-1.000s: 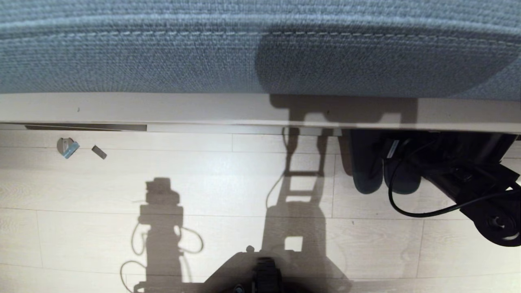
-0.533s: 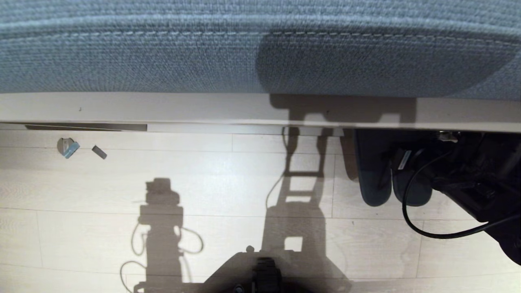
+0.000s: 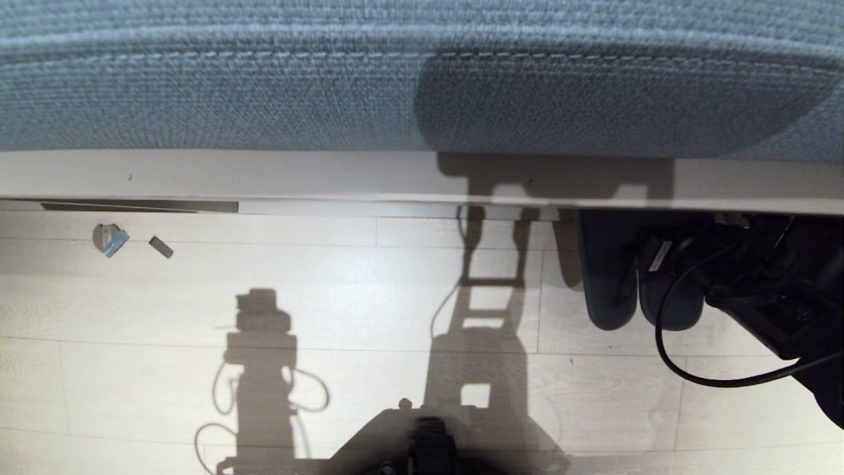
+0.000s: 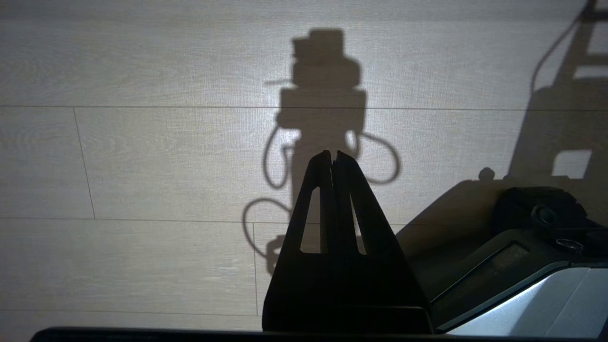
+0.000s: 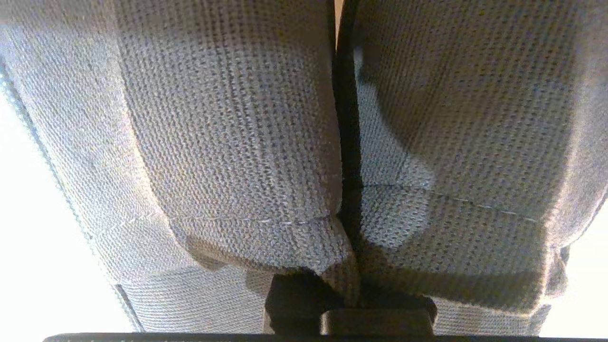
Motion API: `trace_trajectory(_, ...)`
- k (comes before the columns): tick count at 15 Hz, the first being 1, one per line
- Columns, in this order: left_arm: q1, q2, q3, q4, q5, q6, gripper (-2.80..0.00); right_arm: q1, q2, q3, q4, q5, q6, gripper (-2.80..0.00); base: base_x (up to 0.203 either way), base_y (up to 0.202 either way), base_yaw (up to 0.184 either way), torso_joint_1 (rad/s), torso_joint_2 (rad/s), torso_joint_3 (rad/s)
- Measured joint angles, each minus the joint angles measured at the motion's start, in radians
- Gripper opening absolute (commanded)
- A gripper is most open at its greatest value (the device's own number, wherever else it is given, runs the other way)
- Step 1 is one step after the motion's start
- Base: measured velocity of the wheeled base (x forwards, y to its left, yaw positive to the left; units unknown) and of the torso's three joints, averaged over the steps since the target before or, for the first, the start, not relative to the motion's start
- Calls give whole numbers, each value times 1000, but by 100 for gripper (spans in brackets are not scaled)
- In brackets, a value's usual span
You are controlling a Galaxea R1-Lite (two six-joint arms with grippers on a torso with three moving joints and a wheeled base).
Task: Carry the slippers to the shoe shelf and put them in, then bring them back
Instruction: Place the slippers into the shoe cabinet
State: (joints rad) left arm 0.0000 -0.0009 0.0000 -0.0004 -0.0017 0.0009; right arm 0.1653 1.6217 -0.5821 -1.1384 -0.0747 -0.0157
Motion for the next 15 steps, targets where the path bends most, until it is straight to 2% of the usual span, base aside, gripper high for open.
trace_trajectory(6,0,0,0,0,0,-1,-280,0,4,-1,-34,0,3,-280,-166,0,1,1,2,4)
trace_trajectory(8,0,0,0,1,0,-1,-280,-1,11,-23,-34,0,8,-280,-67,0,0,-3,-1,-1)
trace_trajectory(11,0,0,0,0,0,1,-280,-7,61,-113,-46,2,8,-280,0,0,0,0,0,0)
trace_trajectory(15,0,0,0,0,0,0,-280,-10,163,-331,-59,29,3,-280,0,0,0,0,0,0)
